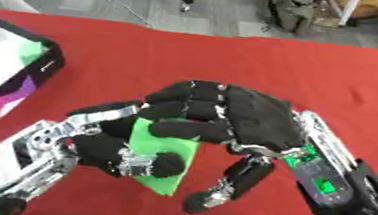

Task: Pick up the objects with one hand, pass them to the other hand, and then place them into the box on the other side of the table.

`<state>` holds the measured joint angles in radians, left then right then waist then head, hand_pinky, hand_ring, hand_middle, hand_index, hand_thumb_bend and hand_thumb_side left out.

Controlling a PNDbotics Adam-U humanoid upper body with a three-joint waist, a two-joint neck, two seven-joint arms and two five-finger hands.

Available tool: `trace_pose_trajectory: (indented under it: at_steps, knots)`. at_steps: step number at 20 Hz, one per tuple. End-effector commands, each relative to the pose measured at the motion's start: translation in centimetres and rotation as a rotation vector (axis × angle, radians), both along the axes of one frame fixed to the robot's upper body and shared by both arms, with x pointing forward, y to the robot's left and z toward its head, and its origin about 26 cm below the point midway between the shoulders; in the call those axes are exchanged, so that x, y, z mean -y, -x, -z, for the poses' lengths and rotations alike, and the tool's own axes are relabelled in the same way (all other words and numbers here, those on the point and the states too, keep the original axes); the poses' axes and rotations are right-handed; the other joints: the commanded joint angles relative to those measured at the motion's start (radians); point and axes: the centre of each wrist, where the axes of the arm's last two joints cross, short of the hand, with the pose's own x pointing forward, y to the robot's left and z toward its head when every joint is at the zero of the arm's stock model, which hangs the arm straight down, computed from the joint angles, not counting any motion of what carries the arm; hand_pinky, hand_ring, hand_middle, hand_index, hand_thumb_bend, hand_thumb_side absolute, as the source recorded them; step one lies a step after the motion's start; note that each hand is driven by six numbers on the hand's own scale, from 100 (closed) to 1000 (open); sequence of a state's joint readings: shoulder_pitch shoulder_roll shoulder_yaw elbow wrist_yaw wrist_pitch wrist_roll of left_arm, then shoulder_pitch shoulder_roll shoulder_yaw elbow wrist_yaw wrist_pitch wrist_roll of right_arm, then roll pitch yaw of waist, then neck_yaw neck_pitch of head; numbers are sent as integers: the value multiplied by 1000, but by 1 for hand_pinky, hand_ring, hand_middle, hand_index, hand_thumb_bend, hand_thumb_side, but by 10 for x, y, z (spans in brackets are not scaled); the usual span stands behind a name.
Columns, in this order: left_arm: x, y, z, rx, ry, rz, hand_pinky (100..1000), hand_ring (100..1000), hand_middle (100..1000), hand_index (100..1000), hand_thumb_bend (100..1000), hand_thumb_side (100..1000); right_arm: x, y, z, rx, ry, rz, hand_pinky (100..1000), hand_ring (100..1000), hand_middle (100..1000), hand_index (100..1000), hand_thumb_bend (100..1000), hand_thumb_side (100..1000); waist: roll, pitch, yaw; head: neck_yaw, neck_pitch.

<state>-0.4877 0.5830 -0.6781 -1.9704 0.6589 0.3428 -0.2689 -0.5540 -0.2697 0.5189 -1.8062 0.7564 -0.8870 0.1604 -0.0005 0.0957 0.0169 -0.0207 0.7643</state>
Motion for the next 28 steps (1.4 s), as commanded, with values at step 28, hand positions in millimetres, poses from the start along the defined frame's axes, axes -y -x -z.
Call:
trace_pose_trajectory:
  at_steps: [28]
  knots:
    - [-187, -63, -20, 411, -629, -1539, 693, 424, 224, 374, 463, 281, 29, 0, 2, -64, -237, 199, 799, 802, 897, 1000, 470, 369, 19, -23, -19, 210, -41]
